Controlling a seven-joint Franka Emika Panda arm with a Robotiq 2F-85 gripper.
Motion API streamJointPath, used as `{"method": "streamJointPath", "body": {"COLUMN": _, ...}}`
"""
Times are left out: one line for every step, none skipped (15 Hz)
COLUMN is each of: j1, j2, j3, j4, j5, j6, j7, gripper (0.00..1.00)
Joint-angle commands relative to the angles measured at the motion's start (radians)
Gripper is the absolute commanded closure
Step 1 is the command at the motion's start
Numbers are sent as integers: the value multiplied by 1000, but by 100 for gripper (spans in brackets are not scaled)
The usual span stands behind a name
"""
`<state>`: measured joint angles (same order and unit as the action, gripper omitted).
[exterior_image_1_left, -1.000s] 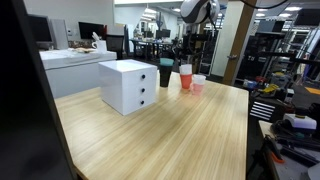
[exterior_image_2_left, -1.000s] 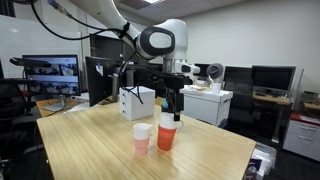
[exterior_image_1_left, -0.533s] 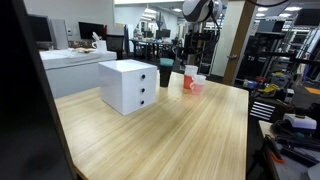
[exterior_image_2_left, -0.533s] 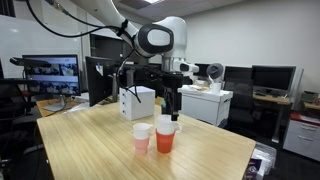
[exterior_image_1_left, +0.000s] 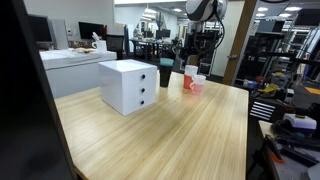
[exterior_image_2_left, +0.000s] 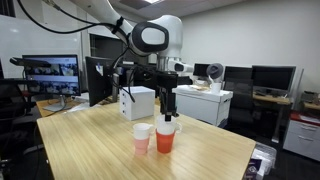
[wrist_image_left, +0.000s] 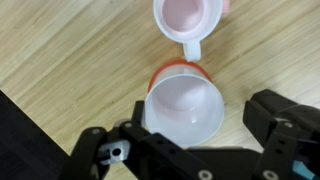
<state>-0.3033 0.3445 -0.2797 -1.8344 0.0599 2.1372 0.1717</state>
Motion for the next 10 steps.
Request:
{"method": "streamJointPath", "body": {"j1": 6, "j2": -37, "j3": -2, "j4": -45, "j5": -13, "j6": 10, "j7": -5, "gripper": 0}}
{"method": "streamJointPath", "body": {"j1": 6, "j2": -36, "j3": -4, "j4": -47, "j5": -16, "j6": 11, "j7": -3, "gripper": 0}}
{"method": "streamJointPath", "body": {"j1": 8, "j2": -35, "j3": -6, "j4": -50, "j5": -21, "j6": 14, "j7": 0, "gripper": 0}}
{"method": "streamJointPath", "body": {"j1": 10, "j2": -34, "j3": -10, "j4": -54, "j5": -32, "j6": 17, "j7": 7, "gripper": 0}}
{"method": "streamJointPath", "body": {"j1": 10, "j2": -34, "j3": -12, "j4": -57, "j5": -39, "j6": 17, "j7": 9, "gripper": 0}}
{"method": "streamJointPath", "body": {"j1": 9, "j2": -33, "j3": -14, "j4": -58, "j5": -42, "j6": 14, "j7": 11, "gripper": 0}}
{"method": "streamJointPath", "body": {"j1": 9, "j2": -33, "j3": -15, "j4": -58, "j5": -43, "j6": 14, "j7": 12, "gripper": 0}}
{"method": "streamJointPath", "body": {"j1": 9, "j2": -32, "j3": -17, "j4": -59, "j5": -45, "j6": 14, "j7": 14, "gripper": 0}}
{"method": "streamJointPath", "body": {"j1": 7, "j2": -30, "j3": -17, "j4": -60, "j5": -43, "j6": 17, "j7": 12, "gripper": 0}}
{"method": "streamJointPath", "body": {"j1": 6, "j2": -27, "j3": -17, "j4": -61, "j5": -40, "j6": 20, "j7": 10, "gripper": 0}}
